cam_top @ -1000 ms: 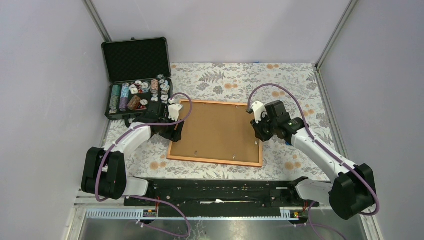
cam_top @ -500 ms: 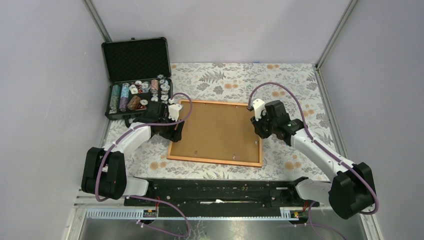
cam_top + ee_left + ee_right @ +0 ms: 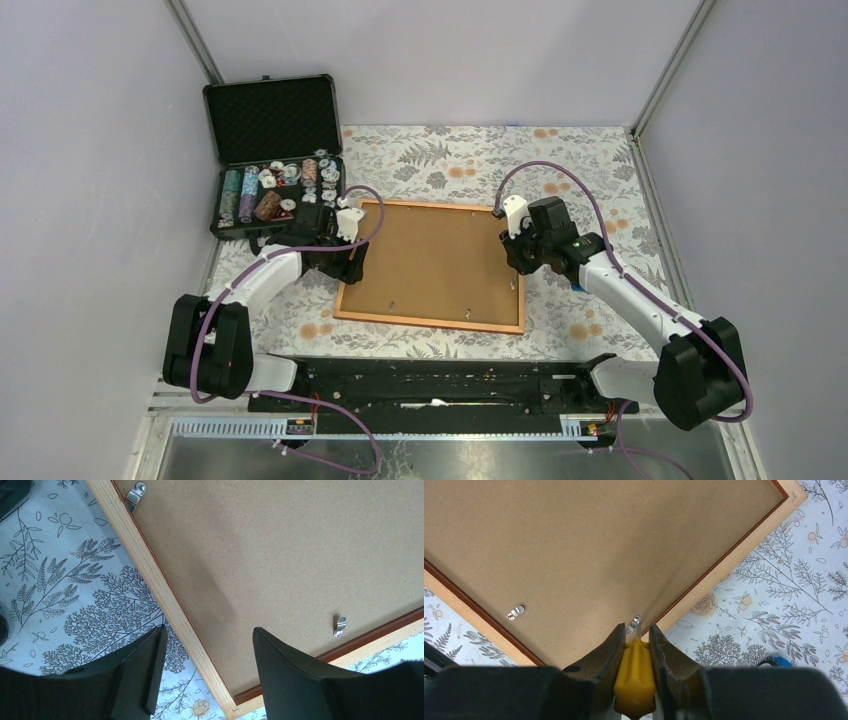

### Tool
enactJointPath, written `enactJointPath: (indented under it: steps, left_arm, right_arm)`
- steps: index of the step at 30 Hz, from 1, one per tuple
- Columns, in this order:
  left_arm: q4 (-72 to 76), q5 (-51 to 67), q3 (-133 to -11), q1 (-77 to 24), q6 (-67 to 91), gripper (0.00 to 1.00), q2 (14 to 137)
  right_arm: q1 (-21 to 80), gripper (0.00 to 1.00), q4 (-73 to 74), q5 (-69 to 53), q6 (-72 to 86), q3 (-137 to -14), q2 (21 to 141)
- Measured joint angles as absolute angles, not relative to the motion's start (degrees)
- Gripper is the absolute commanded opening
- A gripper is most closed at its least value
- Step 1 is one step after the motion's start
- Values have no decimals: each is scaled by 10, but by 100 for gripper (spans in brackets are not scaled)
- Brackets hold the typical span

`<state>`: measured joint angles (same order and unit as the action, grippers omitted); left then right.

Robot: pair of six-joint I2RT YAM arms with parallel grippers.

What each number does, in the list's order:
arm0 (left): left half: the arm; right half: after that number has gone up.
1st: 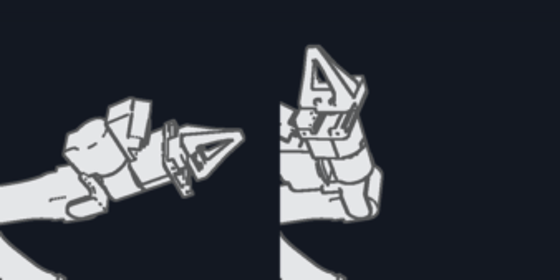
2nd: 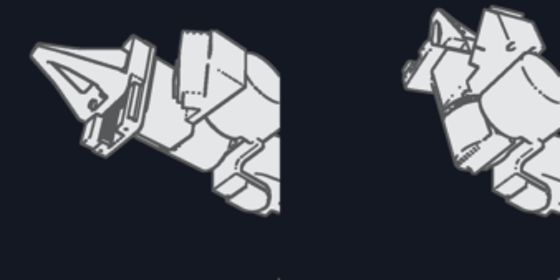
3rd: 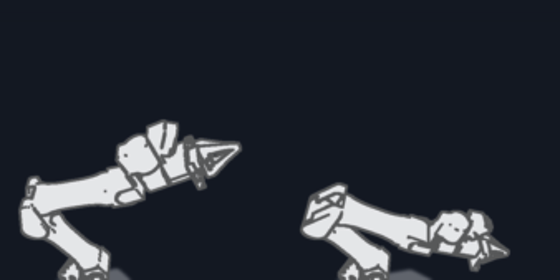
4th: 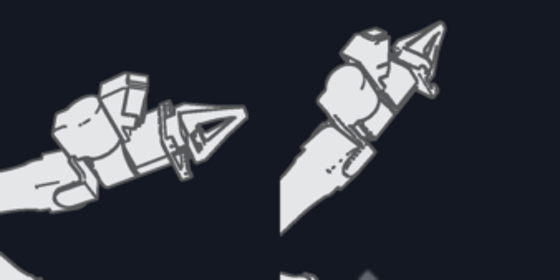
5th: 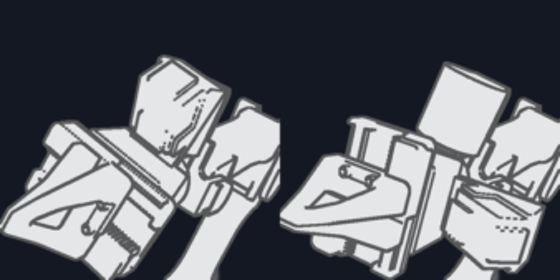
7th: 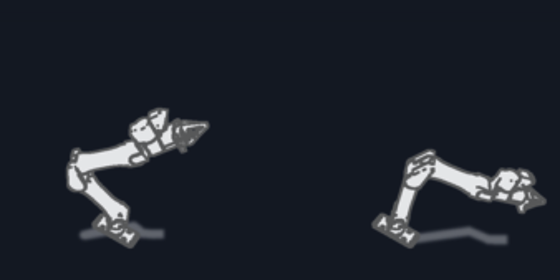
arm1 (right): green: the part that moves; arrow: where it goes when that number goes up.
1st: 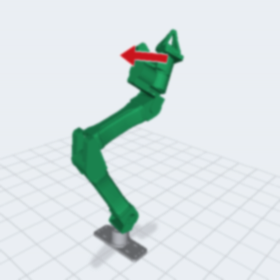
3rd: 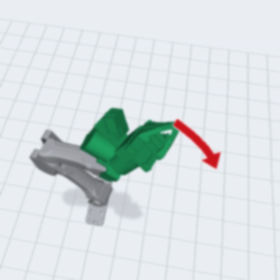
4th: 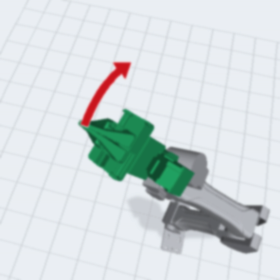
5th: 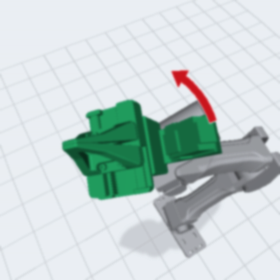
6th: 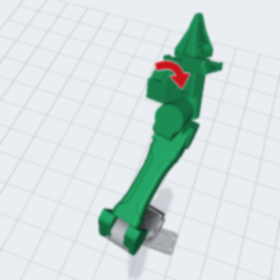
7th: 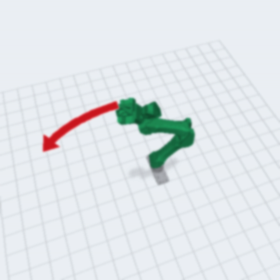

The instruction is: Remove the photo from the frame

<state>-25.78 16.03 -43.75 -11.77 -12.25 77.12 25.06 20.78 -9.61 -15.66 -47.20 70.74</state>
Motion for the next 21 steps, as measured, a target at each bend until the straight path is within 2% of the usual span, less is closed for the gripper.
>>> enactJointPath:
  steps: [21]
  left_arm:
    - [-257,160,-437,-118,-123,69,771]
  right_arm:
    - [251,0,240,-123,-163,-475,700]
